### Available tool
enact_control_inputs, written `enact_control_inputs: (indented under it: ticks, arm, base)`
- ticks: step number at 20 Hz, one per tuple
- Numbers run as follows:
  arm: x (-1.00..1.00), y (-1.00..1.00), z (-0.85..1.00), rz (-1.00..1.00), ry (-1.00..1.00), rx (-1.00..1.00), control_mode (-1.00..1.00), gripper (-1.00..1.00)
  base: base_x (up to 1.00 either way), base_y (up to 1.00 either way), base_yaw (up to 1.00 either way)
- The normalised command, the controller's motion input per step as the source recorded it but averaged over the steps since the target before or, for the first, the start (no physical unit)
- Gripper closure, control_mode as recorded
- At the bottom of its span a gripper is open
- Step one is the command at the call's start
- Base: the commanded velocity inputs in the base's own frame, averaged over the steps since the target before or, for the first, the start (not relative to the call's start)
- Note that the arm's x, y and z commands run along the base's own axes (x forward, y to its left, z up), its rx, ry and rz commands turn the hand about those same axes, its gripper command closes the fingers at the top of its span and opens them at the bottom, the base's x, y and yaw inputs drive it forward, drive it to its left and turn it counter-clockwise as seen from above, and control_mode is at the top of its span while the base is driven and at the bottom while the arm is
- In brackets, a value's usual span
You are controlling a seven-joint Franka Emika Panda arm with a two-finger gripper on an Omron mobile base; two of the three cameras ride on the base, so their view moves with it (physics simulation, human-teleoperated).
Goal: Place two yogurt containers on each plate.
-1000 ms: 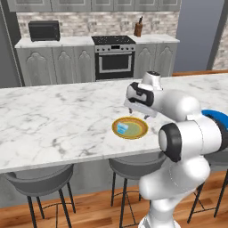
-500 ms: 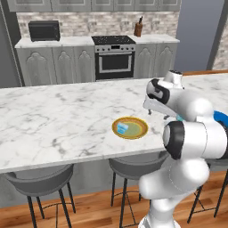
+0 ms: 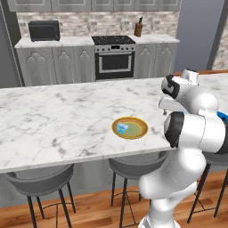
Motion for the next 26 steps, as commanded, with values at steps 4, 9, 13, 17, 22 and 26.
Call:
enact_control_inputs:
  ticks: [4,9,13,17,22,26]
  arm:
    - [-0.02,-0.37,-0.11,0.01,0.00,0.00,-1.00,-1.00]
    - [0.00,-0.20,-0.21,0.01,0.00,-0.01,-1.00,-1.00]
    - [0.00,-0.18,-0.21,0.04,0.00,-0.01,-1.00,-1.00]
    - [0.06,-0.06,-0.26,0.05,0.00,-0.06,-1.00,-1.00]
    - [0.19,0.00,-0.31,0.09,0.00,-0.04,-1.00,-1.00]
    - [0.18,0.00,-0.23,0.15,-0.04,-0.01,-1.00,-1.00]
  base:
    - [0.00,0.00,0.00]
    - [0.00,0.00,0.00]
    - [0.00,0.00,0.00]
    - [0.00,0.00,0.00]
    - [0.00,0.00,0.00]
    - [0.00,0.00,0.00]
